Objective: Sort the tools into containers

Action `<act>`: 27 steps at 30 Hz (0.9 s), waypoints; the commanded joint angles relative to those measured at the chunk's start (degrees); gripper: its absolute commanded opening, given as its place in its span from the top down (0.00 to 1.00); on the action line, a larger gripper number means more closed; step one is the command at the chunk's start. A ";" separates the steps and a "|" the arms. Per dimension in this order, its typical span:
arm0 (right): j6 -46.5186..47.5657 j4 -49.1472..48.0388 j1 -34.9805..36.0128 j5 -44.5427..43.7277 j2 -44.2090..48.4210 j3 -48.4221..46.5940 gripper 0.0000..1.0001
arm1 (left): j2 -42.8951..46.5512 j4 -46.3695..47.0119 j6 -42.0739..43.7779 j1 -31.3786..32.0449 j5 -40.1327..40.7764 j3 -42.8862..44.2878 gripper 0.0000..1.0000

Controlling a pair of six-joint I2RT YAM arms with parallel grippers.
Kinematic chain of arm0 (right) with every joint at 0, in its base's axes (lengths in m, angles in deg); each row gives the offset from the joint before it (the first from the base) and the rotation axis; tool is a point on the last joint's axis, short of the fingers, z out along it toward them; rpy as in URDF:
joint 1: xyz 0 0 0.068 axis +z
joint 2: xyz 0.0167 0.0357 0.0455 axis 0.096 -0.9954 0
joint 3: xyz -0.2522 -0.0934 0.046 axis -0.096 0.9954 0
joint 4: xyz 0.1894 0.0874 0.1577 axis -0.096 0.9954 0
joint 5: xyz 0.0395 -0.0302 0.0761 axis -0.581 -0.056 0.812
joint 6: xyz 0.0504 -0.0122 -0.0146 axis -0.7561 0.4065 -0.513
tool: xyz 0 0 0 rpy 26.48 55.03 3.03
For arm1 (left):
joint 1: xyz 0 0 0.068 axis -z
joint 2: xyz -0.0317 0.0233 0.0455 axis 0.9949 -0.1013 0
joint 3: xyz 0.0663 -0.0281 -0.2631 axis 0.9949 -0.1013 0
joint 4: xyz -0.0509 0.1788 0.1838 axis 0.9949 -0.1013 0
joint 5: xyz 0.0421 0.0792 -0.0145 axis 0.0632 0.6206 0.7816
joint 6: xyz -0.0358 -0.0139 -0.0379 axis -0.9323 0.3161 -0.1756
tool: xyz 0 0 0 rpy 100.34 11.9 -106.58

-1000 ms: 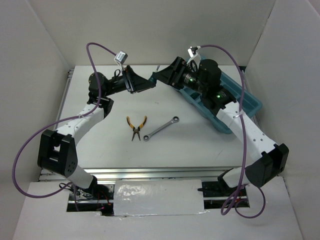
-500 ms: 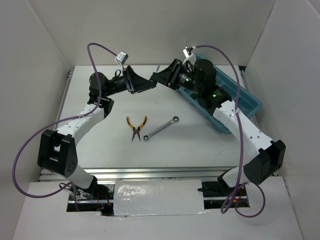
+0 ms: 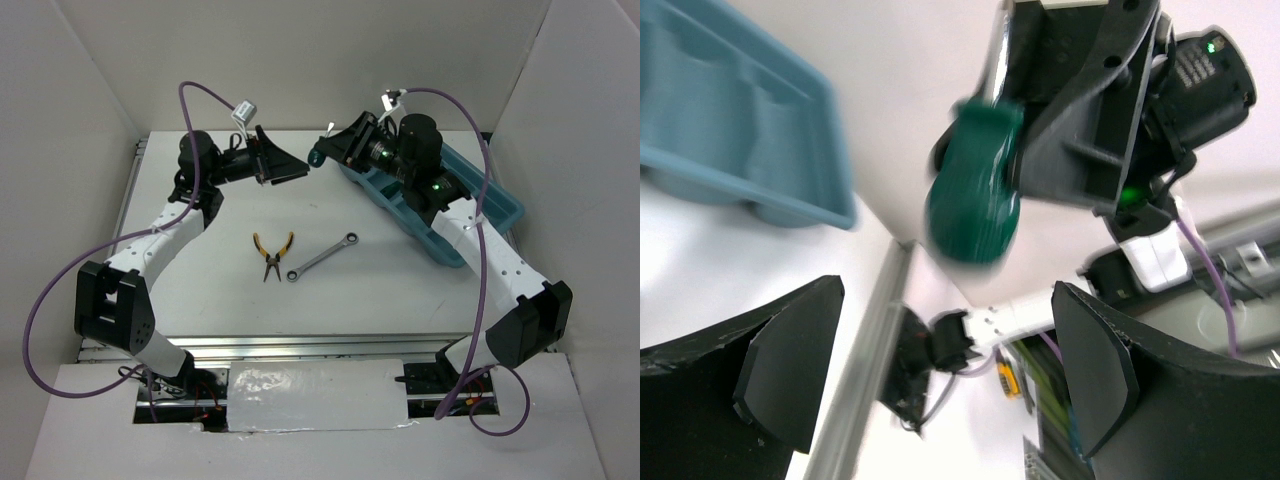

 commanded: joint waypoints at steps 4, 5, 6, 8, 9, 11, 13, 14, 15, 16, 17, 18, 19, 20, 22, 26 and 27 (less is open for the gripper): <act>-0.30 3.75 -10.62 -10.09 -0.81 -0.20 1.00 | 1.87 -28.70 23.36 -12.40 6.40 7.07 0.01; 0.05 7.07 -13.42 -13.77 -2.12 -1.16 1.00 | 1.79 -34.75 25.74 -13.80 8.86 8.13 0.01; 0.58 7.98 -14.66 -15.20 -4.83 -1.43 1.00 | 1.78 -37.76 28.81 -14.07 9.23 8.31 0.01; 2.51 8.51 -17.91 -16.79 -7.40 -1.00 1.00 | 2.31 -40.33 30.59 -14.08 8.88 7.00 0.01; 3.47 8.34 -18.97 -17.67 -9.93 -0.91 1.00 | 2.75 -40.60 31.55 -13.90 8.88 6.12 0.01; 4.70 7.55 -20.82 -17.50 -12.50 -0.82 1.00 | 4.07 -40.78 32.26 -13.12 9.23 4.02 0.01; 7.42 6.49 -22.50 -18.81 -16.45 -1.34 0.99 | 4.94 -41.22 33.23 -12.67 9.76 2.43 0.01; 8.13 6.58 -23.11 -18.99 -19.51 -2.74 0.98 | 5.04 -41.22 33.41 -12.15 9.76 1.99 0.01; 9.71 6.49 -24.16 -18.47 -21.02 -3.54 0.96 | 5.12 -41.48 33.50 -11.97 9.85 1.55 0.01; 10.16 6.93 -24.60 -19.16 -23.90 -5.20 0.94 | 5.04 -41.92 33.59 -11.62 9.68 1.37 0.01; 10.60 6.58 -24.78 -19.69 -24.98 -5.74 0.94 | 4.95 -42.19 34.02 -11.53 9.59 1.37 0.01; 11.91 6.41 -25.31 -19.87 -26.12 -6.27 0.94 | 4.86 -43.32 34.29 -11.35 9.76 1.46 0.01; 12.09 6.40 -25.49 -21.00 -27.17 -6.88 0.93 | 4.86 -43.51 34.46 -11.44 9.76 1.37 0.01; 12.53 6.14 -25.66 -21.01 -29.10 -7.67 0.93 | 4.95 -43.68 34.64 -11.44 9.76 1.37 0.01; 12.89 5.18 -25.93 -22.07 -31.30 -8.38 0.92 | 5.21 -43.60 34.64 -11.70 9.76 1.02 0.01; 12.45 3.77 -25.66 -20.15 -33.95 -8.99 0.81 | 5.04 -44.74 35.78 -11.79 9.85 1.37 0.01; 12.27 3.59 -25.40 -20.14 -34.39 -9.08 0.81 | 4.86 -45.26 35.87 -11.88 9.85 1.37 0.01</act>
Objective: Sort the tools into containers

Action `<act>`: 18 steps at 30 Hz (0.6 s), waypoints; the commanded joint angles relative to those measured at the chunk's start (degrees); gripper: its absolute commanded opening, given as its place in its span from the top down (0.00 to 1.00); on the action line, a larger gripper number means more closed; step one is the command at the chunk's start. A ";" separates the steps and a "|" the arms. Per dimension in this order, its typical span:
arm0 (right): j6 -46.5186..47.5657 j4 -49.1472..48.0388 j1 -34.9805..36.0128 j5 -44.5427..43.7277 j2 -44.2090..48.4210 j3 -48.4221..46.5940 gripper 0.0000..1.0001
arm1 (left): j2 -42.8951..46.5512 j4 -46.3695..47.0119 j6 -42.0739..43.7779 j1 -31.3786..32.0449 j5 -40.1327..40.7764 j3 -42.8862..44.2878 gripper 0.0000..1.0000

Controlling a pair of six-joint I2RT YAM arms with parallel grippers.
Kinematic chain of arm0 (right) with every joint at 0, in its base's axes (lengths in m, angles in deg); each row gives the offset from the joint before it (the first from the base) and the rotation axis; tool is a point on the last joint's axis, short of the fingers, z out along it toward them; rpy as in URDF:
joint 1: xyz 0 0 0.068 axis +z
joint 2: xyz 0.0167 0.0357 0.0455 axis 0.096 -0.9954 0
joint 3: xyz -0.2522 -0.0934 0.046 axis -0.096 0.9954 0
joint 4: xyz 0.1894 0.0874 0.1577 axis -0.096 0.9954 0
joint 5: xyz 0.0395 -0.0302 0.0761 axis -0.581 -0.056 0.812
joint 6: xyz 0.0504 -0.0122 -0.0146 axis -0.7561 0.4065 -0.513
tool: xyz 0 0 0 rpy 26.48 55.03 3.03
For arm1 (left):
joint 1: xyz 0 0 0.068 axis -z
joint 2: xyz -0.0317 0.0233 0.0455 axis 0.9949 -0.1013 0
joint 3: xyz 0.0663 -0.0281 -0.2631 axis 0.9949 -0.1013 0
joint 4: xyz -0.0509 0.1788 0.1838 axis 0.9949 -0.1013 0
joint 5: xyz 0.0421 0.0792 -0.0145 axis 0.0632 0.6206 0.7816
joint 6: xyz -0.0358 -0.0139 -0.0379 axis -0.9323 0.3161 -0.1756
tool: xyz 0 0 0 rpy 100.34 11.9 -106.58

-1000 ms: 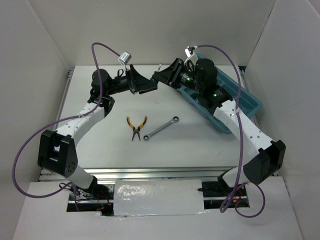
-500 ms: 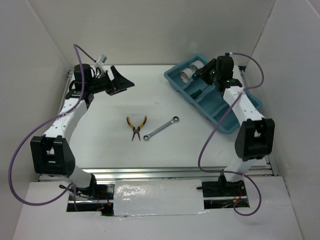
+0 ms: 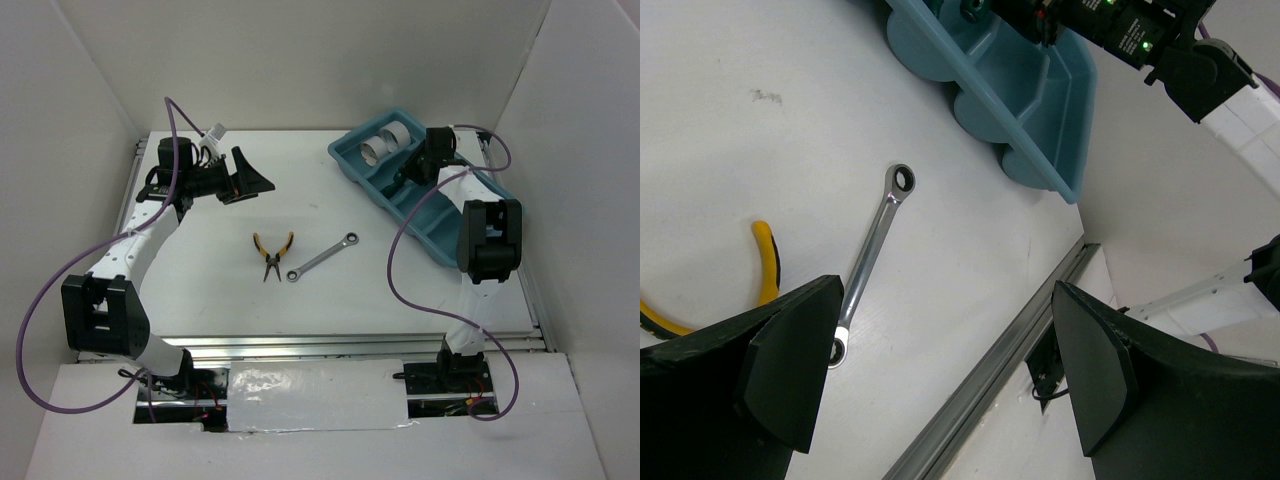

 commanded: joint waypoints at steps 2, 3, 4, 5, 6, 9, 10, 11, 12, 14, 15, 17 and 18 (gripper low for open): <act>0.49 -4.34 0.68 0.30 -1.54 -3.86 0.73 | 1.74 -0.92 1.80 -0.80 -0.27 0.06 0.01; 0.05 -4.69 0.59 0.74 -1.81 -3.69 0.68 | 1.65 -0.92 1.88 -0.97 -0.27 -0.03 0.01; -0.12 -4.70 0.59 1.18 -2.16 -3.77 0.64 | 1.73 -1.09 1.80 -1.15 0.08 0.05 0.01; 0.22 -5.22 0.68 1.62 -2.34 -3.86 0.55 | 1.21 -1.35 1.71 -1.24 0.69 0.23 0.01; 0.40 -5.40 0.68 1.79 -2.51 -3.86 0.52 | 1.03 -2.66 1.62 -1.41 1.57 0.49 0.01; 0.23 -5.75 0.68 1.88 -2.78 -4.47 0.47 | 0.16 -4.16 2.23 -1.59 4.29 1.63 0.01; -0.04 -5.75 0.59 1.80 -2.60 -4.48 0.44 | -0.02 -5.74 3.54 -1.59 5.34 2.07 0.01; 0.05 -5.93 0.59 2.14 -2.51 -4.65 0.41 | -0.37 -6.62 4.25 -1.59 5.88 3.03 0.01; 0.05 -5.67 0.59 2.24 -1.99 -4.91 0.41 | -0.37 -7.33 5.82 -1.59 6.23 3.39 0.01; -0.21 -5.58 0.59 2.85 -0.94 -4.83 0.41 | 0.59 -9.00 7.85 -1.33 8.86 4.01 0.01; 0.05 -5.66 0.50 3.55 1.07 -4.65 0.42 | 1.11 -9.44 10.73 -0.54 10.09 3.92 0.01; 0.84 -5.05 0.59 5.04 3.54 -4.04 0.44 | 3.22 -12.06 14.96 1.21 17.60 4.10 0.01; 1.10 -4.96 0.41 5.92 7.03 -2.91 0.45 | 3.84 -13.30 18.29 3.48 21.31 3.92 0.01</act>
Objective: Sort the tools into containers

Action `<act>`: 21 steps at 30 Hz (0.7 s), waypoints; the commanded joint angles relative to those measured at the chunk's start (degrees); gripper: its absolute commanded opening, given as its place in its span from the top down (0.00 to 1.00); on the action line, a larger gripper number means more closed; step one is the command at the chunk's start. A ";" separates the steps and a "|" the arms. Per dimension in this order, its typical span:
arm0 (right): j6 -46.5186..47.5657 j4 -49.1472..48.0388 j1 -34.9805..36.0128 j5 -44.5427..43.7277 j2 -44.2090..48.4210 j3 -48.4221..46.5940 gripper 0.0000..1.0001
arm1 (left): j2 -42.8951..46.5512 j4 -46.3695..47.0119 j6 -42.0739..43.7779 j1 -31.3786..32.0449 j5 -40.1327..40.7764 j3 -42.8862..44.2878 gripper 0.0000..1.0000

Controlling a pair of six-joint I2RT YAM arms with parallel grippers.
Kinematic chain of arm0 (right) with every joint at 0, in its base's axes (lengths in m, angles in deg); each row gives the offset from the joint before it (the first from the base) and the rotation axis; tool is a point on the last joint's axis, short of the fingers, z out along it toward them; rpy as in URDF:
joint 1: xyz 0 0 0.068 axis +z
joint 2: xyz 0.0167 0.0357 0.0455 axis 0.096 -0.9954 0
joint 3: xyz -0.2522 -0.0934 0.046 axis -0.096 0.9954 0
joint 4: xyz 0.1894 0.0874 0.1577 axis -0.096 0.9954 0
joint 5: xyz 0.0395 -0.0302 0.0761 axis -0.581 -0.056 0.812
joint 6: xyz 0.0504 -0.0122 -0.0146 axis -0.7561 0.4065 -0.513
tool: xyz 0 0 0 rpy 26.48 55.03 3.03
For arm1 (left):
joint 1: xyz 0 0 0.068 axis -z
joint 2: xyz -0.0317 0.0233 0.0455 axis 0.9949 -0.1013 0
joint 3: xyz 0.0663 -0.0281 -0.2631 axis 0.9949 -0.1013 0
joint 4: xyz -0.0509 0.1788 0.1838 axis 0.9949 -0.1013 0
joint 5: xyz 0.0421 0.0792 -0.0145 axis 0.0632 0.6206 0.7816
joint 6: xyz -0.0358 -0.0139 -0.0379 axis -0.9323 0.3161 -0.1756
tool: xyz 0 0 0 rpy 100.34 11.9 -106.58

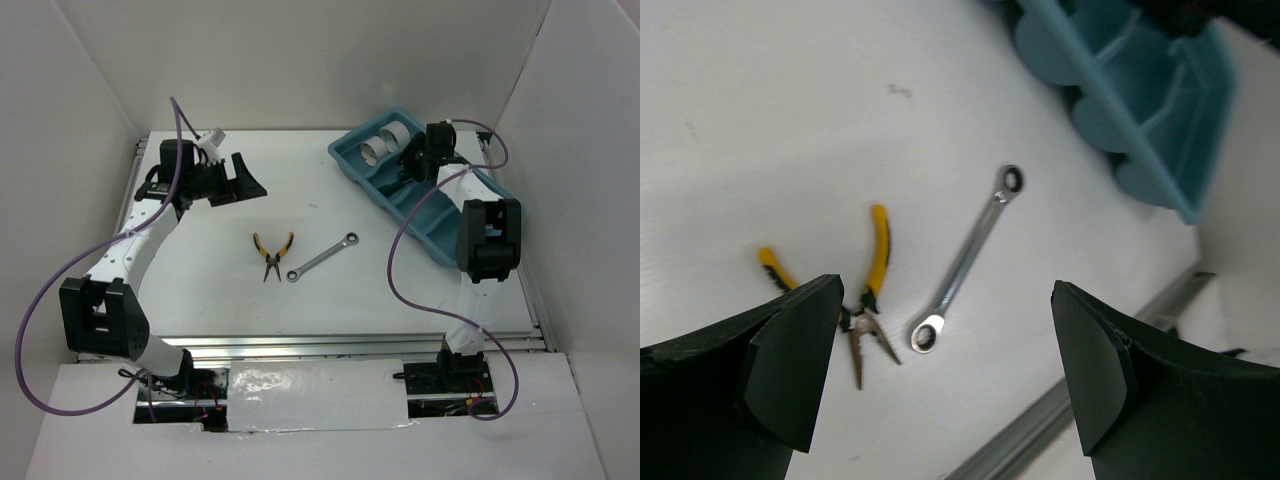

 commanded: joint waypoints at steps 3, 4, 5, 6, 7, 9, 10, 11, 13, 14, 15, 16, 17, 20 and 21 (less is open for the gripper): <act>8.50 0.79 0.08 7.13 15.59 -0.20 0.43 | 4.74 -8.73 13.33 6.53 16.49 0.93 0.01; 11.60 4.89 0.87 8.03 18.65 -0.90 0.42 | 5.10 -9.88 14.58 8.28 18.32 -0.56 0.07; 15.11 6.67 1.40 8.12 20.34 -0.73 0.41 | 5.19 -10.58 15.02 8.30 18.34 -1.18 0.11; 20.80 8.17 1.93 7.17 22.36 0.05 0.41 | 5.27 -10.85 14.68 10.21 23.12 -1.80 0.14; 23.29 8.80 2.54 6.37 24.46 1.54 0.41 | 5.27 -10.85 14.24 10.75 24.82 -3.37 0.17; 29.70 8.19 3.33 5.05 31.75 8.30 0.41 | 4.75 -11.29 10.65 12.86 32.73 -4.26 0.26; 31.39 7.23 3.60 5.05 34.39 11.28 0.41 | 3.62 -11.64 10.11 13.39 35.88 -4.09 0.28; 33.23 6.09 3.86 5.13 39.20 16.45 0.41 | 2.91 -12.17 9.85 13.65 36.96 -3.65 0.29; 41.03 6.51 5.35 8.28 45.45 22.44 0.42 | 1.76 -13.23 9.41 13.48 37.24 -3.03 0.29; 48.90 7.21 6.58 9.86 47.14 24.21 0.42 | 1.76 -13.05 8.71 12.09 36.45 -3.12 0.28; 52.81 7.74 8.07 10.92 48.90 25.88 0.42 | 2.11 -12.18 8.61 11.03 32.35 -3.38 0.27; 56.68 8.36 11.91 12.33 51.62 28.95 0.43 | 2.46 -11.48 8.44 8.58 29.44 -4.43 0.24; 65.42 9.32 14.12 12.86 52.77 30.28 0.44 | 2.55 -11.12 8.00 7.69 27.24 -4.87 0.22; 74.78 7.58 23.18 8.75 53.93 34.51 0.44 | 0.54 -11.55 7.56 6.80 26.94 -4.27 0.25; 76.39 7.31 25.55 7.35 53.41 34.86 0.44 | -0.69 -12.25 7.30 7.15 30.26 -3.39 0.26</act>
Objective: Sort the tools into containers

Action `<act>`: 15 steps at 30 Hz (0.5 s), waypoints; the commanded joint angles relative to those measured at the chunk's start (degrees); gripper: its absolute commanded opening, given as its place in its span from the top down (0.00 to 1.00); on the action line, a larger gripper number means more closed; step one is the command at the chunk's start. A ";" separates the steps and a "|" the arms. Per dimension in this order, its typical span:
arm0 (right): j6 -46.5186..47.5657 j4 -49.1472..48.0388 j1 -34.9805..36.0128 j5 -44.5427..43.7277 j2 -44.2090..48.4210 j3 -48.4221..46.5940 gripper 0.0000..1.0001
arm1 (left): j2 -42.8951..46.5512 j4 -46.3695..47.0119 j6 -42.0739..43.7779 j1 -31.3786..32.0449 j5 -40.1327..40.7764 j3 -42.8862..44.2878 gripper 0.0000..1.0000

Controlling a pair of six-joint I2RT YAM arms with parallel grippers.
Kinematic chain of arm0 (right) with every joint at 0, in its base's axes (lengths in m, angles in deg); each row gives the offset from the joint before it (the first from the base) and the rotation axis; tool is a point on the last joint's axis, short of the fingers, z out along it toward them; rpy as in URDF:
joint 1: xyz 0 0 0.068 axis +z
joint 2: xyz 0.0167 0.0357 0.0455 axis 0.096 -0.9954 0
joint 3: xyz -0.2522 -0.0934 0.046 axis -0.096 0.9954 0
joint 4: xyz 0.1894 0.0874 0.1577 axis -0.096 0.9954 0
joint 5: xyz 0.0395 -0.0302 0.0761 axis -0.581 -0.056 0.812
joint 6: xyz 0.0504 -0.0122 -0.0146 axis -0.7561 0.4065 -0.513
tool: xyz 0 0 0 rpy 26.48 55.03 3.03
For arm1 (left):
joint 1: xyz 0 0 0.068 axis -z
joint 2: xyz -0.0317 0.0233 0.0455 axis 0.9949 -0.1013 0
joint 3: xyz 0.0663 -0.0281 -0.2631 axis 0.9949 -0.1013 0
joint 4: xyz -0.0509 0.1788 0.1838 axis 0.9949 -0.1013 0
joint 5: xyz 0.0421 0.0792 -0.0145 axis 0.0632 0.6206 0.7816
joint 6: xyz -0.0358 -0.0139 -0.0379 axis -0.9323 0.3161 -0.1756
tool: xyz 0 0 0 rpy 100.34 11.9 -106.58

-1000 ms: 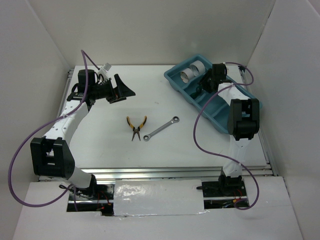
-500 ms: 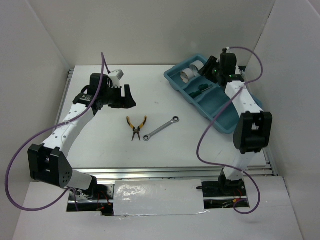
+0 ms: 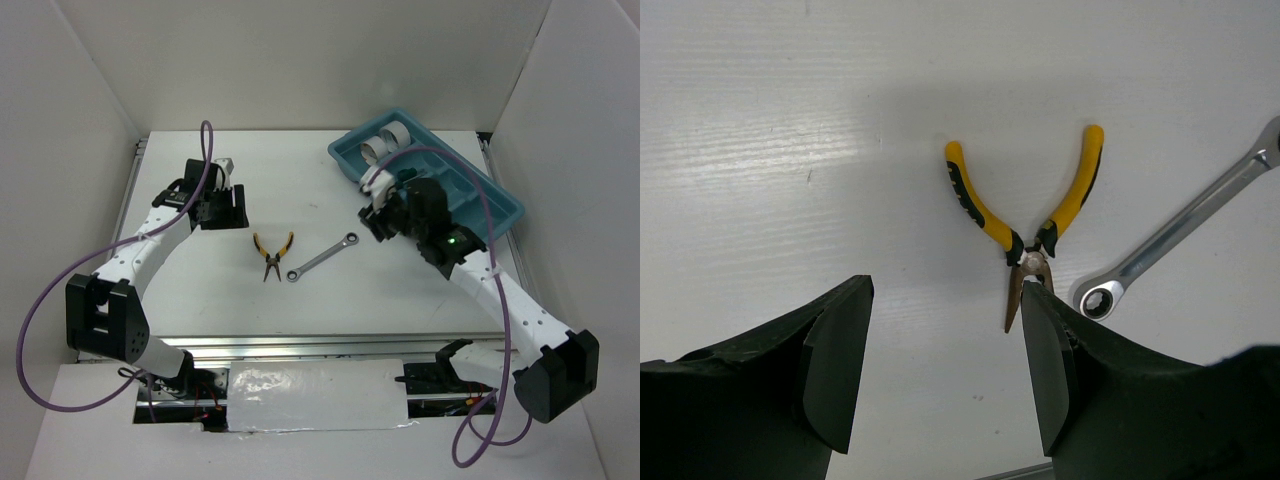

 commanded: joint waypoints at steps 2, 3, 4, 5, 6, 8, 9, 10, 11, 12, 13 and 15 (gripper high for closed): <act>17.77 -0.21 11.31 -6.29 -3.52 1.95 0.45 | -2.91 0.20 -2.47 1.39 3.61 1.32 0.27; 17.16 -0.30 12.90 -7.53 -5.10 1.25 0.46 | -4.22 0.03 -3.00 1.56 3.70 1.49 0.27; 16.11 0.22 15.44 -8.85 -8.25 -0.75 0.46 | -5.10 0.28 -3.79 1.74 2.92 1.49 0.27; 13.23 0.48 16.16 -9.47 -9.76 -1.91 0.46 | -6.68 0.37 -4.32 1.92 2.30 1.75 0.27; 11.55 0.49 16.69 -9.91 -11.25 -2.70 0.46 | -7.57 0.29 -4.76 2.18 2.04 2.02 0.27; 7.77 0.31 17.66 -10.35 -13.28 -4.20 0.45 | -10.54 -0.06 -5.38 3.41 2.56 2.98 0.29; 6.79 -0.56 17.66 -10.35 -13.03 -3.77 0.44 | -11.69 -0.50 -5.47 3.93 2.56 4.29 0.30; 6.00 -0.92 17.57 -10.27 -12.41 -3.41 0.44 | -12.84 -1.29 -5.73 4.20 1.86 5.00 0.31; 5.90 -1.09 17.31 -10.44 -11.97 -2.80 0.43 | -14.85 -1.47 -5.82 4.29 1.60 5.53 0.33; 5.90 -1.01 17.05 -10.53 -11.36 -2.54 0.43 | -15.83 -1.47 -6.00 4.46 1.33 6.23 0.34; 5.90 -0.40 16.78 -10.62 -10.40 -1.84 0.42 | -16.97 -1.47 -6.17 4.64 0.90 6.76 0.36; 5.82 0.39 15.82 -10.53 -8.55 -0.96 0.42 | -20.22 -2.17 -6.35 4.73 0.37 8.51 0.37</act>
